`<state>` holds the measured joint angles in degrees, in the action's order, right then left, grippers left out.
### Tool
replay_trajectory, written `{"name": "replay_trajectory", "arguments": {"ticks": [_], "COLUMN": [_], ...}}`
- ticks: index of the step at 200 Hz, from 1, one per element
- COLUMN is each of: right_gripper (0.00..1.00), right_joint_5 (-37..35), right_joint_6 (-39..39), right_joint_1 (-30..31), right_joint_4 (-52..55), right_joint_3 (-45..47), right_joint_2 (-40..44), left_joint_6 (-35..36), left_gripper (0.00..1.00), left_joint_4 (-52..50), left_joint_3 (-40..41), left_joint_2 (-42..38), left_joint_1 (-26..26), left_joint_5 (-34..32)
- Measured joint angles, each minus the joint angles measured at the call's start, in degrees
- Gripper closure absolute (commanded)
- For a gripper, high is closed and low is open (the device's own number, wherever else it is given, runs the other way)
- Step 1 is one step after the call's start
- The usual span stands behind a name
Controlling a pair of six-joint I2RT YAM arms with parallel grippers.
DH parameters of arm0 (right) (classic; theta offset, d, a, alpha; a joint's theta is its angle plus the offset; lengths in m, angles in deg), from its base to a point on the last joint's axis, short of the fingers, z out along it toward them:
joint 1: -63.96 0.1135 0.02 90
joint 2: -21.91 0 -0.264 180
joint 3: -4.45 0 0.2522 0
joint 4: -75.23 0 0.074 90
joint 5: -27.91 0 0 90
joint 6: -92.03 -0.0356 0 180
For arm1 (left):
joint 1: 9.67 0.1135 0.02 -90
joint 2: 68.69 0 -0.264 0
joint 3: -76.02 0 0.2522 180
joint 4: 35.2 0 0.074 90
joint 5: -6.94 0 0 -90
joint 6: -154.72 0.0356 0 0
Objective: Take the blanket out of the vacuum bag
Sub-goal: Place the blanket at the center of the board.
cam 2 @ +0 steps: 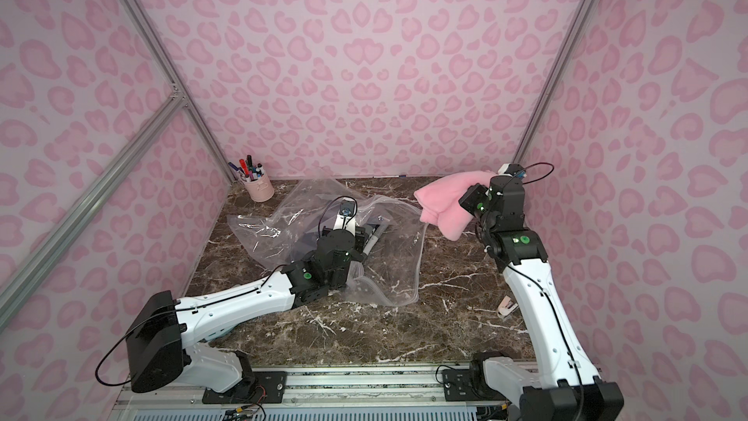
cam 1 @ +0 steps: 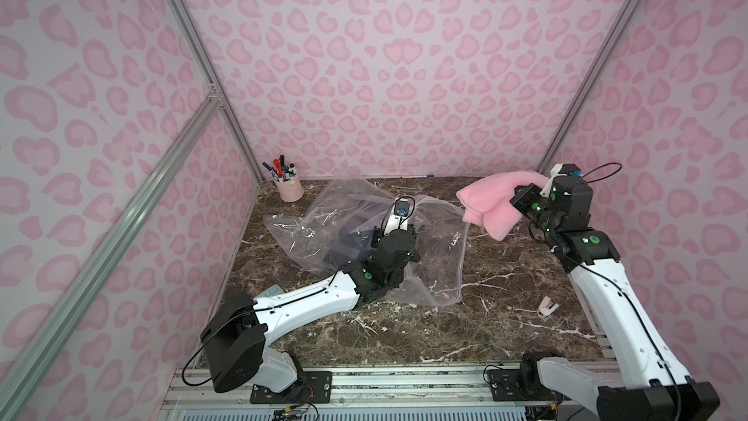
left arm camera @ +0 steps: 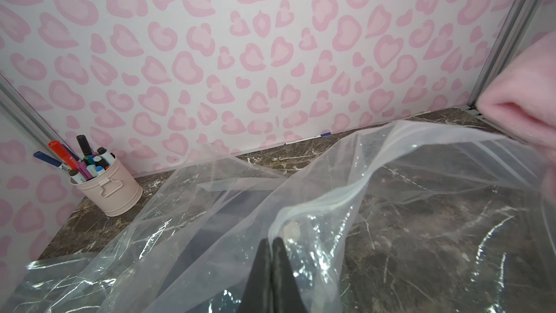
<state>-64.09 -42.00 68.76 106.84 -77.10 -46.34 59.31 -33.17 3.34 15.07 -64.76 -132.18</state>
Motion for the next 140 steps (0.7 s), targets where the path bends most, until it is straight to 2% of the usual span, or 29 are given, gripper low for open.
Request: {"name": "replay_trajectory", "arguments": {"ticks": [42,73,95,117,140], "right_gripper": [1.0,1.0,1.0,1.0,1.0], "right_joint_5": [0.6,2.3,4.1,6.1,5.6], "right_joint_6": [3.4,4.9,4.5,0.7,-4.0], "right_joint_1": [-4.2,-6.5,-8.2,-11.1,-14.8], "right_joint_4": [-5.7,-7.4,-9.6,-12.5,-13.7], "right_joint_3": [-2.4,-14.5,-21.1,-17.7,-7.1], "right_joint_2": [-17.0,-29.3,-34.7,-36.2,-37.2], "left_joint_6": [-0.4,-0.2,-0.2,-0.2,-0.4], "left_gripper": [0.96,0.96,0.96,0.96,0.96], "left_joint_4": [-0.5,-1.2,-1.3,-1.3,-1.3], "left_joint_3": [-0.5,-1.7,-2.2,-2.2,-2.2], "left_joint_2": [0.2,1.5,1.8,2.3,3.0], "left_joint_1": [0.0,0.0,0.0,0.0,0.0], "left_joint_5": [0.2,0.0,-0.1,0.0,0.3]}}
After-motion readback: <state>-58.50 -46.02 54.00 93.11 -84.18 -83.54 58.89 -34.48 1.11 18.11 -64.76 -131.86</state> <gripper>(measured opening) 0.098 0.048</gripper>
